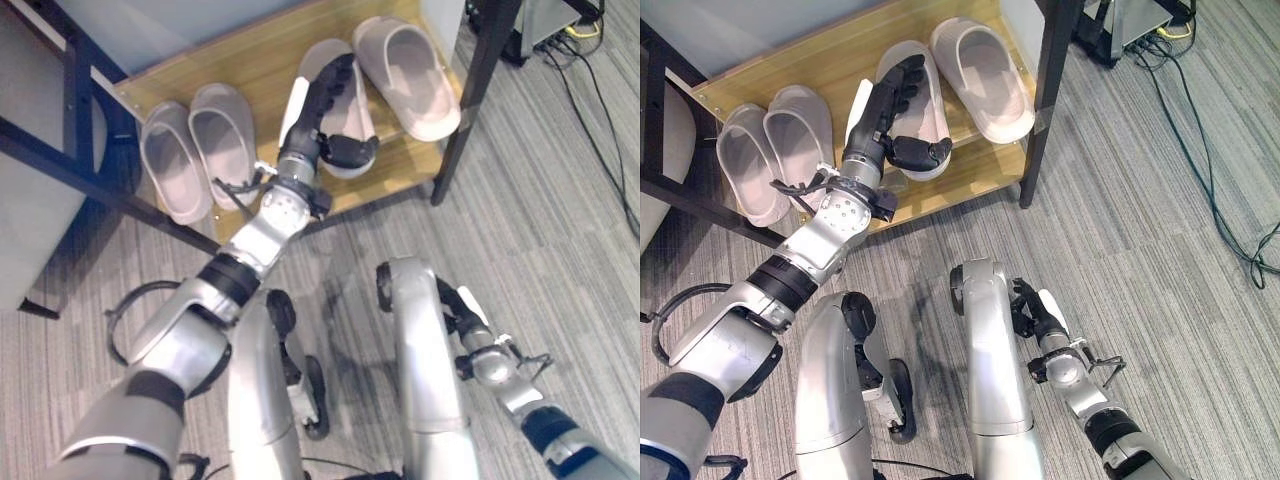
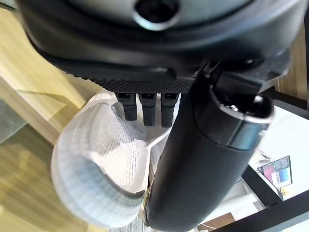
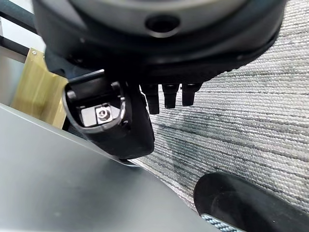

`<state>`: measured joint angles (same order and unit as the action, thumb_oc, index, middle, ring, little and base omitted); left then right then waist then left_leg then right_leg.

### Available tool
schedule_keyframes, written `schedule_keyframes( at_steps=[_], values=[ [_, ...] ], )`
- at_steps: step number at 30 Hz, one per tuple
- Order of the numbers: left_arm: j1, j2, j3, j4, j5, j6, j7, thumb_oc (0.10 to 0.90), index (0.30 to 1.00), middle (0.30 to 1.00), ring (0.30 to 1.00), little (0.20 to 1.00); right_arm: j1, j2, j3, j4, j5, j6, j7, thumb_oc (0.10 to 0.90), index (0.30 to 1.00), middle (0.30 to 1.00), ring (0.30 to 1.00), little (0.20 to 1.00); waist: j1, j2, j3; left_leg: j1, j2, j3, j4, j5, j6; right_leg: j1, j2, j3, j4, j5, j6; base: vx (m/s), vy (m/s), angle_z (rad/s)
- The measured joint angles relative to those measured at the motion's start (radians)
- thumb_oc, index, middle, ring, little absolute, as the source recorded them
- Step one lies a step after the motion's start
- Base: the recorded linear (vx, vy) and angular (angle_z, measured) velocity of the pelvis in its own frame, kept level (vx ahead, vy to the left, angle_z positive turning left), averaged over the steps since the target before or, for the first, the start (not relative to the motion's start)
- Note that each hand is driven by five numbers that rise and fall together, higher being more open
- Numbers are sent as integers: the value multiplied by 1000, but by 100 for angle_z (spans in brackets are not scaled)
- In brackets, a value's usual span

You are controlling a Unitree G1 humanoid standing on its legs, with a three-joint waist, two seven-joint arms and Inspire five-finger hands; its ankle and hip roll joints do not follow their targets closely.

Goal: Arrange the slippers neatly on the shoe rack.

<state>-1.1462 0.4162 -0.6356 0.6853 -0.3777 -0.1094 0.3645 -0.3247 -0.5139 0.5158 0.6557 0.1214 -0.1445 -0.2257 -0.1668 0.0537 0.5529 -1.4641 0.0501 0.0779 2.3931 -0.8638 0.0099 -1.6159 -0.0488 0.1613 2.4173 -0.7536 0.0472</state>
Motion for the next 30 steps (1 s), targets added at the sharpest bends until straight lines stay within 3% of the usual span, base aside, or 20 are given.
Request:
schedule_keyframes(
  at_steps=[12, 19, 30],
  values=[
    [-21, -5, 0, 25, -8, 0, 1, 800, 900, 900, 900, 900, -1, 1, 21, 26, 0, -4, 2, 800, 900, 900, 900, 900, -4, -1, 0, 0, 0, 2, 2, 0, 0, 0, 1, 2, 1, 2, 5, 0, 0, 0],
    [-66, -9, -11, 103, -11, 1, 1, 800, 900, 900, 900, 900, 2, 5, 29, 27, 1, -3, 5, 800, 900, 900, 900, 900, -27, -1, 0, 4, 1, 15, 7, 0, 0, 0, 6, 19, 9, 4, 15, 0, 0, 0],
    [-118, -55, -18, 197, -12, 1, -1, 800, 900, 900, 900, 900, -6, 19, 50, 68, 8, -4, 10, 800, 900, 900, 900, 900, -29, -3, 1, 2, 3, 19, 15, 0, 0, -4, 19, 25, 11, 7, 22, 0, 0, 0]
  ],
)
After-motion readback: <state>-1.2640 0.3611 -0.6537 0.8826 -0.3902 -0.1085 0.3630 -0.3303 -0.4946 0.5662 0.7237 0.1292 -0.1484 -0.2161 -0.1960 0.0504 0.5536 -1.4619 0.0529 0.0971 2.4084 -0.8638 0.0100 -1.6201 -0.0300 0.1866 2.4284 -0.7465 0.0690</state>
